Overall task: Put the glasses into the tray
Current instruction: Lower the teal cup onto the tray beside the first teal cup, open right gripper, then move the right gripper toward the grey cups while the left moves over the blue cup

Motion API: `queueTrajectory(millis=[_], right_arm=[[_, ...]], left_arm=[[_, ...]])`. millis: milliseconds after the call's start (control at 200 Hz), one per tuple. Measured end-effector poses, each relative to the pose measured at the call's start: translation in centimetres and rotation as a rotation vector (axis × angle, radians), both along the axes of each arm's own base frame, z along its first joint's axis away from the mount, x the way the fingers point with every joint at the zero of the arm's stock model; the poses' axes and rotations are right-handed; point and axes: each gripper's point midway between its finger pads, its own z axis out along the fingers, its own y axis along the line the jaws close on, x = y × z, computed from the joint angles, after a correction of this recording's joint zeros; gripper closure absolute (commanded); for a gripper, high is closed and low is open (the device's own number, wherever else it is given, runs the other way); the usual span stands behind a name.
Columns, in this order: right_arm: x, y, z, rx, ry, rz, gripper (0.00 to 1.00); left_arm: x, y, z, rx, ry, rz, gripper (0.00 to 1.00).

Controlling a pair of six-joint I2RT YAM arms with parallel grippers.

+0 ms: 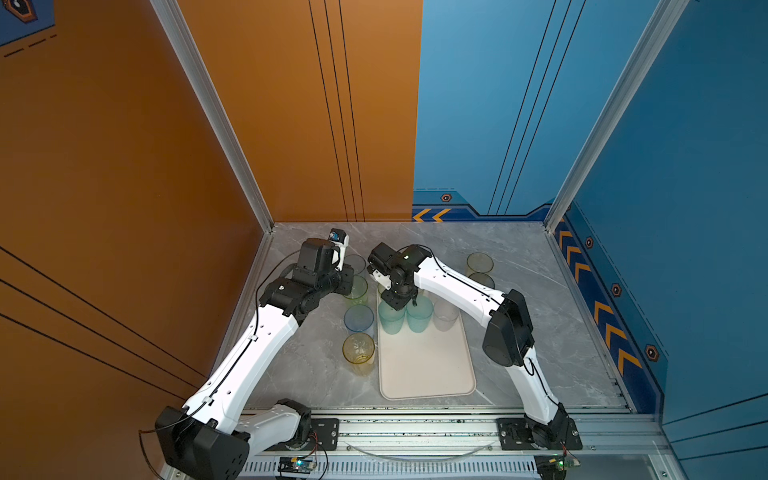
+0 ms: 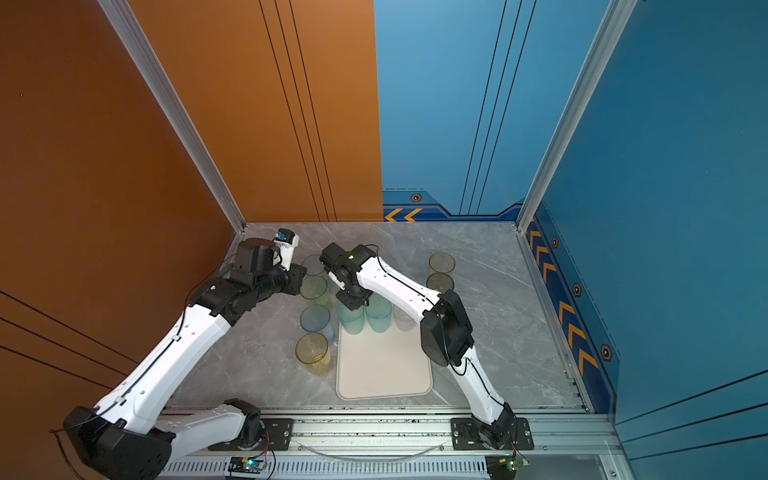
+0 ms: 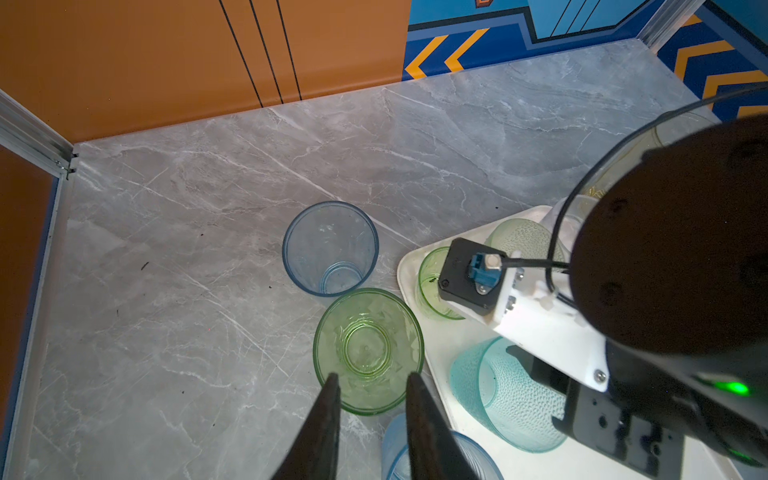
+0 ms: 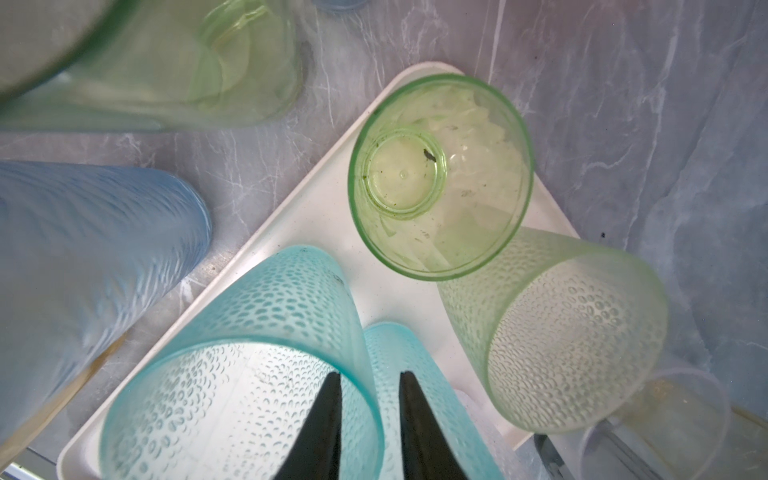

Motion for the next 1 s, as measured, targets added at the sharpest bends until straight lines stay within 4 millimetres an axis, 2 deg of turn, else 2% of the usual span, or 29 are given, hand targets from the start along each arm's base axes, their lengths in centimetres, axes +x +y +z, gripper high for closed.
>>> queueTrajectory(millis=[155, 356, 521, 651, 796, 881, 1001], right_arm=[[0.3, -0.7, 1.9, 0.041, -0.036, -0.018, 0.71], [0.9, -2.3, 7.5, 0.164, -0.140, -0.067, 0.67], [0.9, -5.4, 11.5, 0.275, -0.231, -0.143, 0.65], [0.7, -8.9, 12.4, 0.345, -0.254, -0.234, 0.64], [1.1, -12.9, 12.6, 0.417, -0.267, -0.353, 0.64], [0.7, -14.2, 12.5, 0.453, -0.264, -0.393, 0.64], [-0.2, -15.0, 12.7, 0.491, -0.262, -0.410, 0.64]], left_arm=[[0.1, 0.0, -0.4, 0.005, 0.013, 0.002, 0.72], [0.2, 0.3, -1.2, 0.015, 0.041, 0.011, 0.71], [0.1, 0.6, -1.5, 0.026, 0.052, 0.024, 0.70], [0.2, 1.6, -1.9, 0.031, 0.072, 0.052, 0.69], [1.4, 3.2, -2.9, 0.042, 0.120, 0.107, 0.70], [2.1, 4.0, -3.7, 0.047, 0.156, 0.132, 0.70], [2.9, 4.8, -4.8, 0.045, 0.210, 0.153, 0.70]])
